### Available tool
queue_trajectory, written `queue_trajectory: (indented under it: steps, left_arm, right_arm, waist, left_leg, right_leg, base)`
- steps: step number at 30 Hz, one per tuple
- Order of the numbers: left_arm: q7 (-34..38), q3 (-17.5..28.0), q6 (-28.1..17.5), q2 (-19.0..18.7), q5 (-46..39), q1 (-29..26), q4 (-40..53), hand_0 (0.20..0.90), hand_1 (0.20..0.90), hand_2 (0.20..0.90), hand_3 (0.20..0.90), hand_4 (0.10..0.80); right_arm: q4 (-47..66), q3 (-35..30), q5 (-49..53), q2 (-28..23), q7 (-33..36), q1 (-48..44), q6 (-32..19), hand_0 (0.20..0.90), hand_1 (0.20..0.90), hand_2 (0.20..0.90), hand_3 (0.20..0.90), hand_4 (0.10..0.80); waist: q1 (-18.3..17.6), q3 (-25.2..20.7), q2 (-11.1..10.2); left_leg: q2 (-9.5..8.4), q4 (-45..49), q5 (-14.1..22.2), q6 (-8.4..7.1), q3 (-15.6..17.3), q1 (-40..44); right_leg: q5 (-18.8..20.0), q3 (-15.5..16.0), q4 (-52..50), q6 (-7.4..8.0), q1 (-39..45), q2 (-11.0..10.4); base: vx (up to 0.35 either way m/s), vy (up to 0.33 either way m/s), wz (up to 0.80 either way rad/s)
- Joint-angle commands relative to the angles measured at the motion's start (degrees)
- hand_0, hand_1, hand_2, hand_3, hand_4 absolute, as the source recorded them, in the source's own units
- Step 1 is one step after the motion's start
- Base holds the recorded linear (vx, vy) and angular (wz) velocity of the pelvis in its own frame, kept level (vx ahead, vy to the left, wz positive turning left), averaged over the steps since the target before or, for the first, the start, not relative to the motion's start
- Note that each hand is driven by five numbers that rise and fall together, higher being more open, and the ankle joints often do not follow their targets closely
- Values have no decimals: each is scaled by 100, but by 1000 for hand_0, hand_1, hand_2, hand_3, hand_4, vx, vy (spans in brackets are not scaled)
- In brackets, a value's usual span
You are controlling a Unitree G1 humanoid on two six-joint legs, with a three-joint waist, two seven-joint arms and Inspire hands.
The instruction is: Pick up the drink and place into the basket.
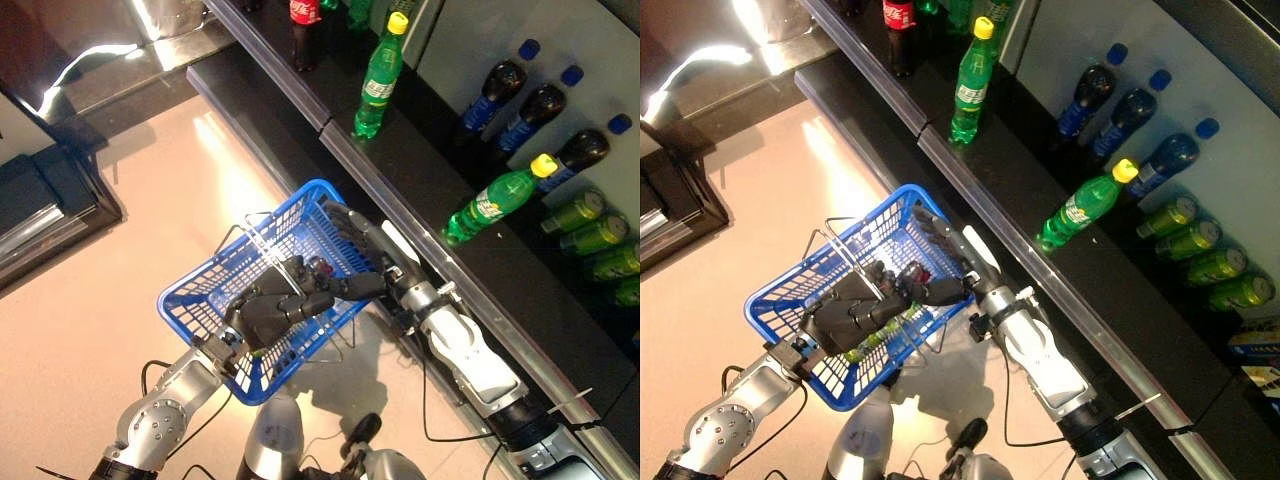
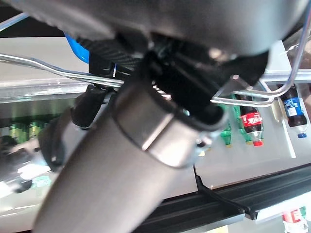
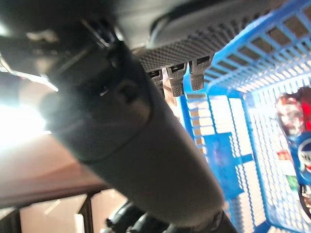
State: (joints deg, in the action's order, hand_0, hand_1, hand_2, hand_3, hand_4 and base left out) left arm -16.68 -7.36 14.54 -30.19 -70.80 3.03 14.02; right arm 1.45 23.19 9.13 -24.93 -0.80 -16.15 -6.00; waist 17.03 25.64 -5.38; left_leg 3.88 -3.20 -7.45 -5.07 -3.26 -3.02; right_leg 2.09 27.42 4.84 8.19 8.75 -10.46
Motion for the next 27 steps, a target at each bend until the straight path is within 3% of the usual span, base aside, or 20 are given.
queue_trajectory:
  steps: [1,19,27]
  left_arm:
    - [-1082,166,-1556,1006,-638,-805,1168,300,300,300,200,100]
    - [-734,1185,-1870,961,245,26,-515,300,300,300,200,100]
    - [-486,1267,-1936,972,741,64,-1498,300,300,300,200,100]
  right_arm:
    - [53,309,141,-85,198,481,-755,900,900,900,900,800]
    - [-827,-1445,730,-57,529,2217,-1481,900,900,900,900,800]
    - [-1335,-2019,1067,208,900,2625,-1597,900,900,900,900,800]
  waist:
    - [-281,-2253,349]
    - [-1290,-2251,491]
    - [-1649,-2234,515]
  left_leg:
    - [34,-180,-21,-138,378,27]
    - [185,-180,243,-44,1386,463]
    - [193,-180,385,29,1655,659]
  right_leg:
    - [-38,215,16,118,283,-38]
    - [149,-442,16,217,-31,-181]
    - [215,-662,16,214,-119,-202]
  base:
    - [-7,21,-15]
    - [16,-7,-24]
    - [32,-33,-23]
